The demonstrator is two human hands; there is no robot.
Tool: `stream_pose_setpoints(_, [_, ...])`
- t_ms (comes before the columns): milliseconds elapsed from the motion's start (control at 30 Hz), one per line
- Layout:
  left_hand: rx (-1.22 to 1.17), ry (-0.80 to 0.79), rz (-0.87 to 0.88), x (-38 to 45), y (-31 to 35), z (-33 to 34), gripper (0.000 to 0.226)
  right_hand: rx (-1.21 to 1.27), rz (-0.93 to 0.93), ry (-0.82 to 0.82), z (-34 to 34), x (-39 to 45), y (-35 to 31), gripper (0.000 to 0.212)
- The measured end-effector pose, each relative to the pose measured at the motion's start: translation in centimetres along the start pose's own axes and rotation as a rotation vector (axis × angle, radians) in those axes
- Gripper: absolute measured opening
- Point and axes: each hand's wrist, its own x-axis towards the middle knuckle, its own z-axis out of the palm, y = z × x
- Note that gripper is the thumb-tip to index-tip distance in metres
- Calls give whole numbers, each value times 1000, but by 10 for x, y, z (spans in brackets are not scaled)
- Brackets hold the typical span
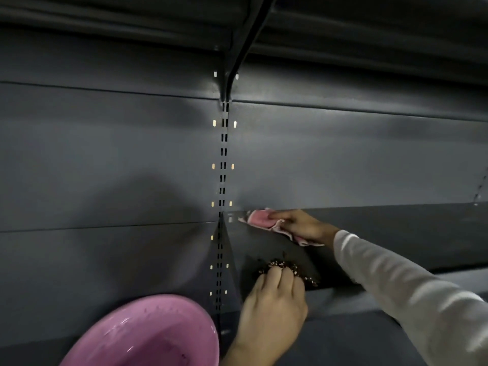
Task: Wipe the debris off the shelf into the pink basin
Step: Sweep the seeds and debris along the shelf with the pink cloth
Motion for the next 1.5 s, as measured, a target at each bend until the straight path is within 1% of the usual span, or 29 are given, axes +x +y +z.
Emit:
stream_pose_setpoints(200, [13, 18, -16, -1, 0, -4, 13, 79, -75, -265, 11, -23, -9, 39])
stream_pose_setpoints(233, [22, 23, -17, -1, 1, -5, 14, 87, -95, -298, 13, -29, -10, 40])
stream_pose_setpoints(300, [43, 30, -13, -1, 1, -6, 15, 106, -124, -316, 15, -40, -14, 41])
stream_pose_setpoints(367, [64, 29, -7, -1, 1, -7, 15, 140, -149, -275, 8, -47, -18, 41])
stream_pose_setpoints(433, [66, 21, -7, 0, 1, -8, 16, 150, -129, -133, -13, -53, -13, 39])
stream_pose_setpoints(533, [65, 30, 1, -1, 1, -7, 15, 125, -39, 85, -65, -62, 14, 34])
stream_pose_setpoints(633, [73, 44, 10, -2, 1, -6, 15, 44, 90, 208, -101, -81, 59, 35])
stream_pose_setpoints(733, [50, 71, 8, -1, 1, -5, 16, 8, 199, 215, -101, -94, 94, 35])
stream_pose_setpoints(800, [43, 79, 6, -1, 2, -5, 17, 32, 208, 205, -89, -93, 96, 34])
stream_pose_setpoints(1000, [-11, 58, -9, -1, 2, -11, 20, 79, 134, 98, -33, -80, 46, 34])
stream_pose_setpoints(1200, [-49, 100, 82, -7, -7, -31, 21, 97, 59, 65, 13, -75, 2, 35])
stream_pose_setpoints(1300, [-105, 101, 48, -9, -8, -35, 21, 91, 47, 26, 26, -76, -14, 38])
stream_pose_setpoints(1400, [-204, 84, 9, -16, -11, -34, 23, 64, 34, 35, 28, -78, -20, 38])
stream_pose_setpoints(1500, [-255, 144, -53, -30, -25, -39, 24, 55, 38, 41, 27, -81, -24, 38])
